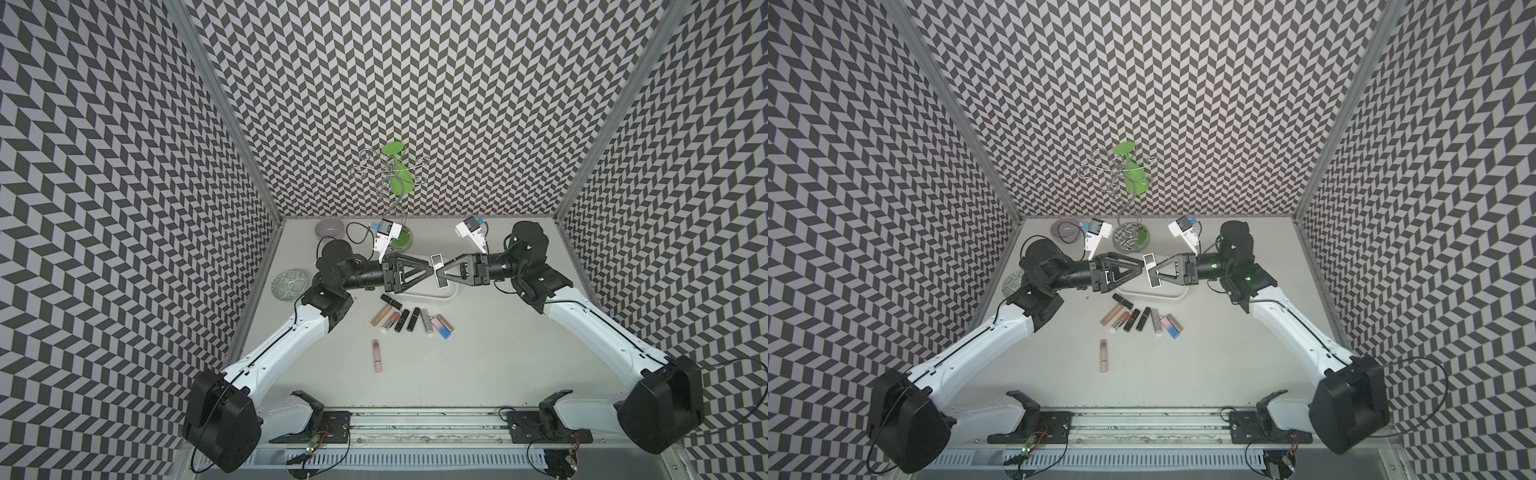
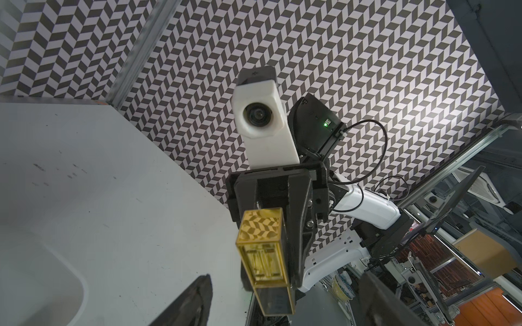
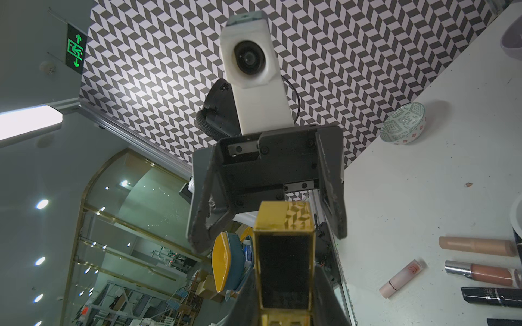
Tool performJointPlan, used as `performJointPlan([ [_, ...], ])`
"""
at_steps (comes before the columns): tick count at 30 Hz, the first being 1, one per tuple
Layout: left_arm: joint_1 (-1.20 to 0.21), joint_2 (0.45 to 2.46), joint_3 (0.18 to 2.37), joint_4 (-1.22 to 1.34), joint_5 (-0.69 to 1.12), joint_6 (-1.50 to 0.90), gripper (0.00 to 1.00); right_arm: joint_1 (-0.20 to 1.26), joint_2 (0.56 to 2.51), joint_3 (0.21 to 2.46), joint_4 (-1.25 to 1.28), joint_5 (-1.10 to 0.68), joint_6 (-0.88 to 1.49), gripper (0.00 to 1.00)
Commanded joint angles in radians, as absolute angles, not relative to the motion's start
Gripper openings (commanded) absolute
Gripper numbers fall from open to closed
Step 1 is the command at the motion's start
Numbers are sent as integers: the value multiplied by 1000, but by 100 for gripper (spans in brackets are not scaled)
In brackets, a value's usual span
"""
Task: Put the lipstick into the storage box
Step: Pick up the lipstick at the center of the board.
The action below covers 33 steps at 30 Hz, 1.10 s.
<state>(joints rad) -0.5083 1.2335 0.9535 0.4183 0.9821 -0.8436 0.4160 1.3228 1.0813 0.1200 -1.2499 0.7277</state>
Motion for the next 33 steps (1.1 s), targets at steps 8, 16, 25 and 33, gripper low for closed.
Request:
performJointPlan([
  [8,-539,1273,1008,464,1004,-848,76,436,1333,1087,150,-1261,721,21],
  [16,-545,1299,1028,470,1006,-852,62,446,1334,1085,135,-1257,708,21],
  [25,-547,1301,1020,469,1007,-850,36,446,1332,1081,132,-1256,702,21],
  [33,-546,1305,1024,457,1017,-845,16,446,1337,1085,135,-1246,704,31],
])
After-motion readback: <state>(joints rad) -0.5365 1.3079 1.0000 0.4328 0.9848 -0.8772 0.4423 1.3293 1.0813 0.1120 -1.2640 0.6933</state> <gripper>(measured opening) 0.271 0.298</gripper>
